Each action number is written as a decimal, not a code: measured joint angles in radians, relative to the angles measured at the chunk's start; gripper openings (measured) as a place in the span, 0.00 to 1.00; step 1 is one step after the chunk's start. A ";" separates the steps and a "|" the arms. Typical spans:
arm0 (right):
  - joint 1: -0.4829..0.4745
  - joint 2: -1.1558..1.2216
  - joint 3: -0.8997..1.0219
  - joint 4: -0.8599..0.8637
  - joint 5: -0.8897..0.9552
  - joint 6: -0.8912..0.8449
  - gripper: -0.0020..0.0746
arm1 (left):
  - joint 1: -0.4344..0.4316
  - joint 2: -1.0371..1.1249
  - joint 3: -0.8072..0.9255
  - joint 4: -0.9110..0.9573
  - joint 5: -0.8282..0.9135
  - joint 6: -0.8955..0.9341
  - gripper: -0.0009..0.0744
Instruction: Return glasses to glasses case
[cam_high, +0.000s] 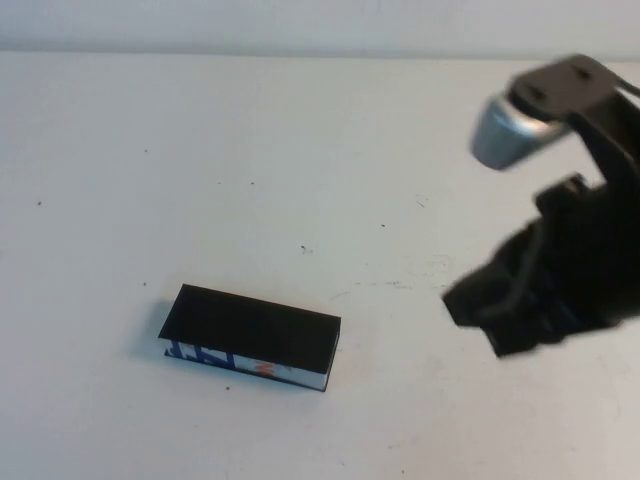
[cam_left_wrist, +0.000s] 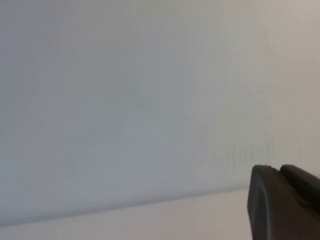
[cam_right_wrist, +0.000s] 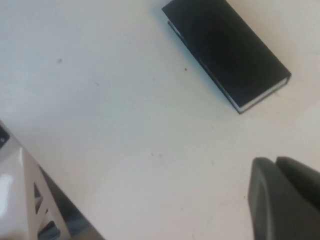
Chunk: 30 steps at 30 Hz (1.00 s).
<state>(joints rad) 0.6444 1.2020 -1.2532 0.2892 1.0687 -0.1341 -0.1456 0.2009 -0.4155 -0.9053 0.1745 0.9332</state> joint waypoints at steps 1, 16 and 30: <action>0.000 -0.058 0.054 -0.014 -0.010 0.013 0.01 | 0.000 -0.023 0.035 0.000 -0.014 0.000 0.01; 0.000 -0.614 0.634 -0.061 -0.503 0.064 0.01 | 0.000 -0.054 0.442 -0.029 -0.224 -0.004 0.01; 0.000 -0.625 0.740 -0.039 -0.604 0.065 0.01 | 0.000 -0.054 0.442 -0.037 -0.217 -0.004 0.01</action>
<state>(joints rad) 0.6444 0.5772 -0.5131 0.2498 0.4646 -0.0688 -0.1456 0.1465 0.0267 -0.9418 -0.0430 0.9296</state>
